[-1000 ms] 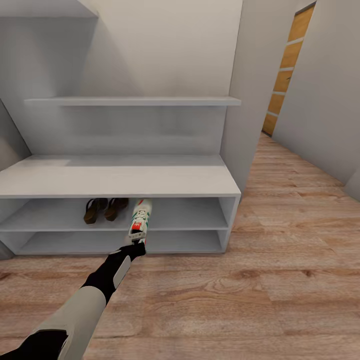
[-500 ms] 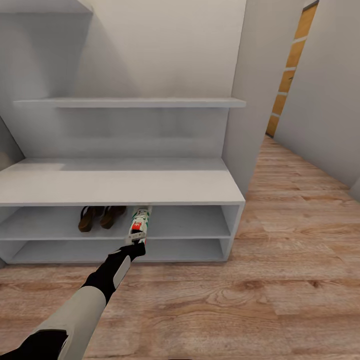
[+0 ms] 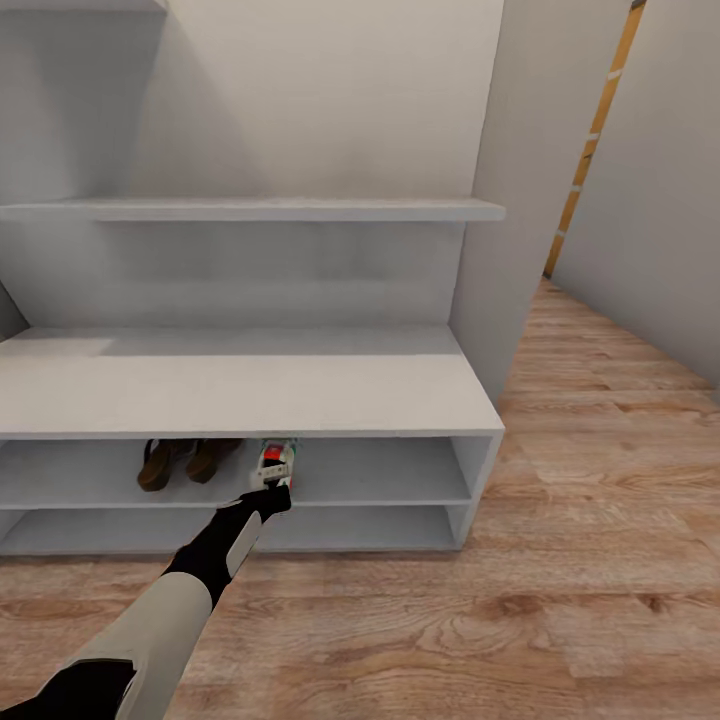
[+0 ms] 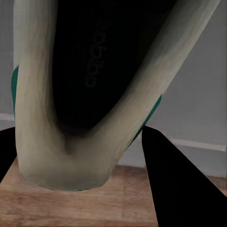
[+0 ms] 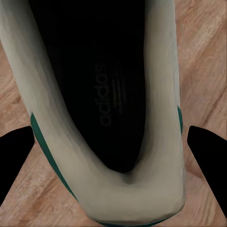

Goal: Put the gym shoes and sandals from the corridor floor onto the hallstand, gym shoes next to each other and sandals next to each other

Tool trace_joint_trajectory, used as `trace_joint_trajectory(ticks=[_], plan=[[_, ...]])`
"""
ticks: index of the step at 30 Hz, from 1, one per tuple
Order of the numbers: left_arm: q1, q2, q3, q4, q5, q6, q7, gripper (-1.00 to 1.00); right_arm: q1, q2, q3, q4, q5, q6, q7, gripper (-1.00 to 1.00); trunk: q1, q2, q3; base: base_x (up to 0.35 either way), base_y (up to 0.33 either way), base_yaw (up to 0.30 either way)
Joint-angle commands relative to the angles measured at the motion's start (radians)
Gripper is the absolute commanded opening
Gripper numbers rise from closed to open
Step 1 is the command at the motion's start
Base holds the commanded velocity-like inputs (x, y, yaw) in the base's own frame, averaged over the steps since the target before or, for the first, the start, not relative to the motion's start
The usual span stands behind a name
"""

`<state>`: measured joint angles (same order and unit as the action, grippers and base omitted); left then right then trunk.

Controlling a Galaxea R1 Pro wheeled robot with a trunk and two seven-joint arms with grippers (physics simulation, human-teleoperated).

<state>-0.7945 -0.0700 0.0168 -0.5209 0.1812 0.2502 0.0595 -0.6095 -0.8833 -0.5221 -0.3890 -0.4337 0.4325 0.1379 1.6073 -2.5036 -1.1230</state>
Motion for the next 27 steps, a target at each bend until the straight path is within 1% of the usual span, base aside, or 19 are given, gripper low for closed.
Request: trace_joint_trajectory(ticks=[1, 5, 11, 17, 27], plan=[[0.0, -0.001, 0.002, -0.002, 0.009, 0.006, 0.003, -1.0, -0.001, 0.0, -0.007, -0.001, 0.0, 0.006, 0.003, -1.0, 0.0, 0.0, -0.001, 0.264, 0.0, 0.0], [0.0, -0.001, 0.002, -0.002, 0.009, 0.006, 0.003, -1.0, -0.001, 0.0, -0.007, -0.001, 0.0, 0.006, 0.003, -1.0, 0.0, 0.0, -0.001, 0.168, 0.0, 0.0], [0.0, -0.001, 0.002, -0.002, 0.009, 0.006, 0.003, -1.0, -0.001, 0.001, -0.007, -0.001, 0.0, 0.006, 0.003, -1.0, 0.0, 0.0, -0.001, 0.042, 0.0, 0.0], [0.0, -0.001, 0.002, -0.002, 0.009, 0.006, 0.003, -1.0, -0.001, 0.0, -0.007, -0.001, 0.0, 0.006, 0.004, -1.0, 0.0, 0.0, -0.001, 0.207, 0.0, 0.0], [0.0, -0.001, 0.002, -0.002, 0.009, 0.006, 0.003, -1.0, -0.001, 0.001, -0.007, -0.001, 0.0, 0.006, 0.004, -1.0, 0.0, 0.0, -0.001, 0.034, 0.0, 0.0]])
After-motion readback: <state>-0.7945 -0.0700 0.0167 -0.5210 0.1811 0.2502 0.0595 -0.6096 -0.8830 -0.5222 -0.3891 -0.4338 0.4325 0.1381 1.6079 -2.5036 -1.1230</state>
